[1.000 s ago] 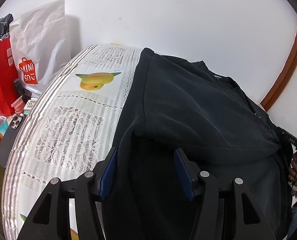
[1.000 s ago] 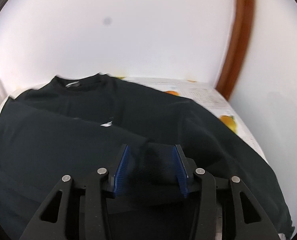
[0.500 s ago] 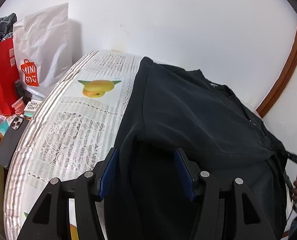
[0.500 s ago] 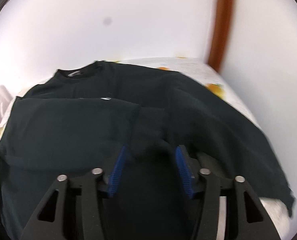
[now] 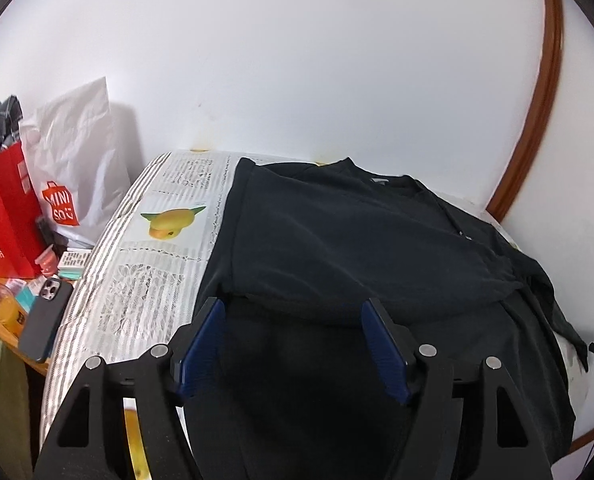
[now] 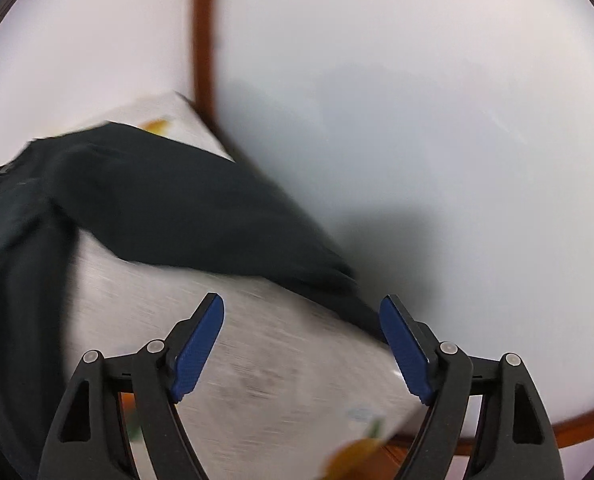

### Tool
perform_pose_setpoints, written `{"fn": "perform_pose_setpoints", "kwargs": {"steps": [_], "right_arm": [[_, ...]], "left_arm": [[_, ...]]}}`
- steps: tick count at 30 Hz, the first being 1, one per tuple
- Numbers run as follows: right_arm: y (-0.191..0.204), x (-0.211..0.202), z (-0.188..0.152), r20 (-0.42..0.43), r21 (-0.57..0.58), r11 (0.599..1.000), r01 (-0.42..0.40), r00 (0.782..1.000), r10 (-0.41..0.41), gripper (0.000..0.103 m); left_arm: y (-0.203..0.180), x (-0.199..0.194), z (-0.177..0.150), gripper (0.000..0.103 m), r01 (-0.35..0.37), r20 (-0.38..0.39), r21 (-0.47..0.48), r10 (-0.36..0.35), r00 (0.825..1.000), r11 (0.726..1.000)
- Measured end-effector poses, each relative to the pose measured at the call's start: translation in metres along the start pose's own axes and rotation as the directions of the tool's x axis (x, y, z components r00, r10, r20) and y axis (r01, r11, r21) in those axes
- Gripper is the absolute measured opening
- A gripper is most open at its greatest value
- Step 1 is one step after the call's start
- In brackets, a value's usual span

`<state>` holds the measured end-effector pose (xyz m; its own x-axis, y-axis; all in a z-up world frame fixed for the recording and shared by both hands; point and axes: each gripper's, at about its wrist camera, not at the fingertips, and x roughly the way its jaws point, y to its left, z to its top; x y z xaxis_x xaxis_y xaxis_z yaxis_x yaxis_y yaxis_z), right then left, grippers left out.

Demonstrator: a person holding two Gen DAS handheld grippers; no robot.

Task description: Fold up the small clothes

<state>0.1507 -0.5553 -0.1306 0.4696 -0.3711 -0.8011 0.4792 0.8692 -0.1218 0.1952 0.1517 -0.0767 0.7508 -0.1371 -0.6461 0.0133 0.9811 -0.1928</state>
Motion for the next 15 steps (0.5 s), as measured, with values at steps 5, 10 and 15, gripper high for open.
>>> {"fn": "perform_pose_setpoints", "kwargs": {"steps": [5, 10, 15], "right_arm": [[-0.032, 0.034, -0.006, -0.022, 0.003, 1.000, -0.005, 1.000, 0.005, 0.080], [-0.039, 0.055, 0.001, -0.020, -0.001, 0.998, -0.066, 0.998, 0.066, 0.080], [-0.030, 0.069, 0.007, -0.002, -0.005, 0.988, -0.152, 0.988, 0.152, 0.039]], "left_arm": [[-0.015, -0.012, -0.011, 0.069, -0.002, -0.049, 0.019, 0.003, 0.999, 1.000], [-0.012, -0.017, -0.033, 0.069, -0.011, -0.113, -0.011, 0.010, 0.994, 1.000], [-0.005, -0.015, -0.056, 0.069, -0.075, -0.176, -0.011, 0.072, 0.982, 0.997]]}}
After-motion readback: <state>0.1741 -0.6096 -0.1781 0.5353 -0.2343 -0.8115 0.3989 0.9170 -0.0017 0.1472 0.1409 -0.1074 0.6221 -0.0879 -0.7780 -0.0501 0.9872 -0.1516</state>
